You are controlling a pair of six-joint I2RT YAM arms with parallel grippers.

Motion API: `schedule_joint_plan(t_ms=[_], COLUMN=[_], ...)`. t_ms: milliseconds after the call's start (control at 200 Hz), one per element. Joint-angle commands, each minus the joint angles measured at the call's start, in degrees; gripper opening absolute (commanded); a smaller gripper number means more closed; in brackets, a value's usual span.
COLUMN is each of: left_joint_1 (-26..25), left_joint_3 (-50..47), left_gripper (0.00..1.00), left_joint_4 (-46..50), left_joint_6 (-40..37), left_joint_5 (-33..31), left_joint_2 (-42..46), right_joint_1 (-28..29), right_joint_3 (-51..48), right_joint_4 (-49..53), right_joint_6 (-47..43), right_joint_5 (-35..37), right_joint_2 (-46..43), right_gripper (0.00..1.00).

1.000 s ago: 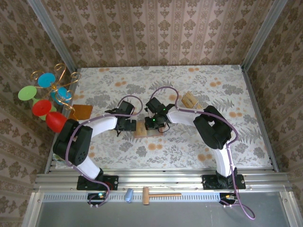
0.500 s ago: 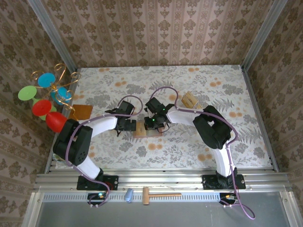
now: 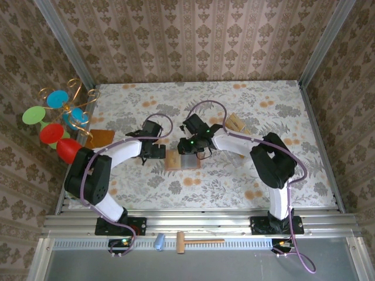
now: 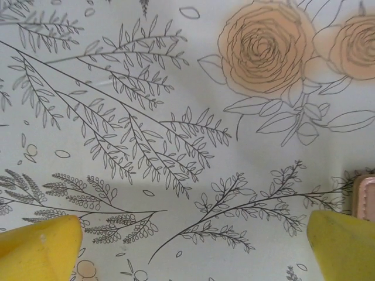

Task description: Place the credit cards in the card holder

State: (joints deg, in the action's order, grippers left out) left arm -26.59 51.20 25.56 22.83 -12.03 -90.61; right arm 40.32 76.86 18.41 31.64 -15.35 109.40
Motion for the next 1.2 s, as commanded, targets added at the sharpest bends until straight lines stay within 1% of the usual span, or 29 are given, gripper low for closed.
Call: schedule_joint_plan(t_ms=[0,95,190,250,355,495,730,1005,1195], left_joint_1=[0.0,0.1,-0.3,-1.3,-3.4,-6.8,-10.4,-13.5,-14.6], left_joint_3=[1.8,1.5,1.3,1.4,1.3,1.0,-0.1,0.8,0.8], left_gripper=[1.0,1.0,1.0,1.0,1.0,1.0,1.0,1.0,1.0], left_joint_4=[2.7,2.3,1.8,1.7,1.1,-0.7,-4.6,-5.9,-6.0], left_joint_6=[-1.1,-1.0,-0.8,-0.5,0.4,2.7,6.5,7.4,7.4], left_joint_5=[0.2,1.9,3.2,3.3,3.5,4.1,5.6,5.0,4.2], left_joint_2=[3.5,5.3,6.9,7.7,8.7,8.5,6.0,3.0,1.9], right_joint_1=[-1.0,-2.3,-3.5,-4.3,-5.4,-6.1,-6.2,-6.2,-6.1], right_joint_3=[-2.5,-4.5,-6.2,-7.1,-8.2,-9.0,-8.3,-7.1,-6.7], right_joint_4=[1.3,0.9,0.5,0.2,-0.4,-1.3,-1.3,-1.5,-2.3], right_joint_6=[-0.6,-1.2,-2.3,-3.0,-3.7,-4.0,-4.3,-4.2,-3.4], right_joint_5=[1.6,1.9,1.6,1.2,0.9,0.0,-0.4,-1.2,-2.4], right_joint_2=[-2.9,-3.8,-3.9,-3.9,-4.0,-3.8,-2.9,-0.6,0.8], right_gripper=[0.24,0.24,0.21,0.16,0.11,0.06,0.04,0.02,0.02])
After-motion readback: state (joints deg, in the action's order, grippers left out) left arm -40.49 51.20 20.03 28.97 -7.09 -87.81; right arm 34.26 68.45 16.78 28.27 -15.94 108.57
